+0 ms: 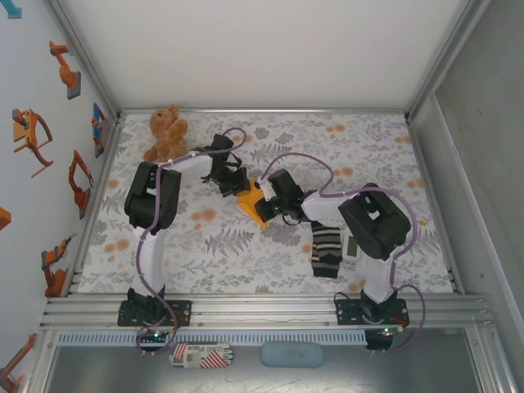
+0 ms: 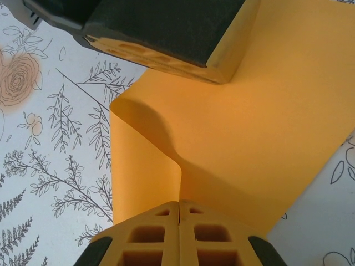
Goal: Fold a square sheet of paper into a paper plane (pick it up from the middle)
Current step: Third fold the triangle at the center of the table.
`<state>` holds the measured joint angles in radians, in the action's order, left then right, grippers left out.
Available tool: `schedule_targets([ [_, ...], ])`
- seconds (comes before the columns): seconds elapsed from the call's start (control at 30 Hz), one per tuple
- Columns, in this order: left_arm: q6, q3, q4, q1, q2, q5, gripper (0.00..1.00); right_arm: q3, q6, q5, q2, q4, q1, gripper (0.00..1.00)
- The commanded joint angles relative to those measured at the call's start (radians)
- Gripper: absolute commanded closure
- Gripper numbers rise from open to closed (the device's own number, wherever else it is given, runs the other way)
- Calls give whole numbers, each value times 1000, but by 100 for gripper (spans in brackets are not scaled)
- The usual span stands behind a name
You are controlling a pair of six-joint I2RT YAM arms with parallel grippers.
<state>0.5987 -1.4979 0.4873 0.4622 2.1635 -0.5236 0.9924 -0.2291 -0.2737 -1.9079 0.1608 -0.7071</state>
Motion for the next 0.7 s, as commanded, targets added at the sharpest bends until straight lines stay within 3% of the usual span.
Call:
schedule_targets([
  [0.0,-7,-28,36,-10,9,-31,97,21,-9,-15,-20,-21,9,100],
  [0.27,26,-27,-12,-49,-42,-31,89,19,-18,-22,-30,-15,9,100],
  [0.67,4,-48,11,-37,28,-27,91,20,-25,-28,-20,-9,9,100],
])
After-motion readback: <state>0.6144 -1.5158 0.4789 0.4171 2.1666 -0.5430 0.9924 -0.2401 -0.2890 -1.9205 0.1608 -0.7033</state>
